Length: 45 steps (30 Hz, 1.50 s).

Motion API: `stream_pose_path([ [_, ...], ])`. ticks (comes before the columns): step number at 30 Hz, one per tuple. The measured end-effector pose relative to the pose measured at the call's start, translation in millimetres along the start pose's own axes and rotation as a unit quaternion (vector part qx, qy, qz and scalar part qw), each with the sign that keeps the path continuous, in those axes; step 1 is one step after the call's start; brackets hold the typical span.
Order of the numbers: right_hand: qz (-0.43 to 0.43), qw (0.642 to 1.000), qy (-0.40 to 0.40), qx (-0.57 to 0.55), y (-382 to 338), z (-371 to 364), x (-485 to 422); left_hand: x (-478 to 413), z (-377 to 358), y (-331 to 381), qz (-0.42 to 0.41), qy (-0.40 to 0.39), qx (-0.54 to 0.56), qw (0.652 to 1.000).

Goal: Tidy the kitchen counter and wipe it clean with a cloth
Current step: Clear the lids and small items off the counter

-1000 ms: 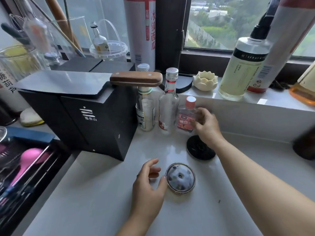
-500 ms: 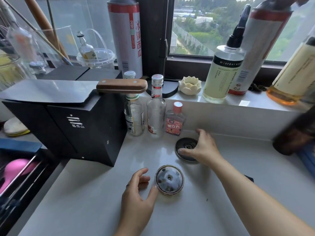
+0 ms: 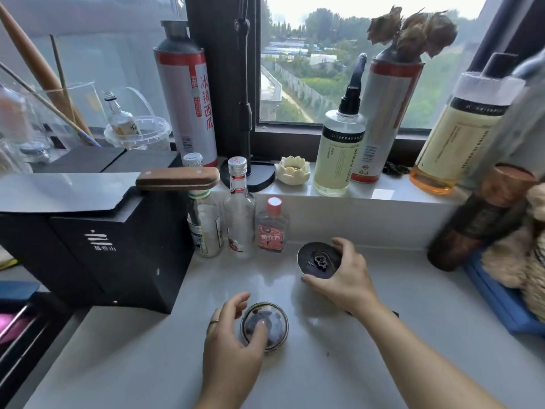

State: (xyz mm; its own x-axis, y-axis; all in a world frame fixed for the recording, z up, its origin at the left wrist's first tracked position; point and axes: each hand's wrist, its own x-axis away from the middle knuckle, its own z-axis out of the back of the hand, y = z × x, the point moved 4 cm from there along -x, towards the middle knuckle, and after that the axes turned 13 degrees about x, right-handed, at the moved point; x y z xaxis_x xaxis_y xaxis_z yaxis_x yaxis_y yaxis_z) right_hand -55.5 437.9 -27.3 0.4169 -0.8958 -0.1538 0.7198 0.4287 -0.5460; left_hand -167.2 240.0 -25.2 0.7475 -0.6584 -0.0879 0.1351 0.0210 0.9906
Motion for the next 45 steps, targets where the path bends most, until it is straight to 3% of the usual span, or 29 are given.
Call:
stream_pose_path([
  [4, -0.031, 0.998, 0.057, -0.019, 23, 43, -1, -7, -30, 20, -0.039, -0.031, 0.002, 0.999],
  [10, -0.089, 0.984, 0.151, 0.008, 60, 113, -40, -9, -57, 31, -0.081, -0.008, -0.087, 0.993],
  [19, -0.096, 0.987, 0.122, 0.032, 60, 123, -115, -13, -52, 14, -0.085, 0.041, -0.138, 0.986],
  [24, -0.112, 0.986, 0.11, 0.046, 62, 118, -134, -9, -43, 9, -0.073, 0.051, -0.095, 0.991],
  [45, -0.061, 0.986, 0.135, 0.076, 53, 120, -107, -11, -39, -2, -0.033, 0.027, -0.11, 0.993],
])
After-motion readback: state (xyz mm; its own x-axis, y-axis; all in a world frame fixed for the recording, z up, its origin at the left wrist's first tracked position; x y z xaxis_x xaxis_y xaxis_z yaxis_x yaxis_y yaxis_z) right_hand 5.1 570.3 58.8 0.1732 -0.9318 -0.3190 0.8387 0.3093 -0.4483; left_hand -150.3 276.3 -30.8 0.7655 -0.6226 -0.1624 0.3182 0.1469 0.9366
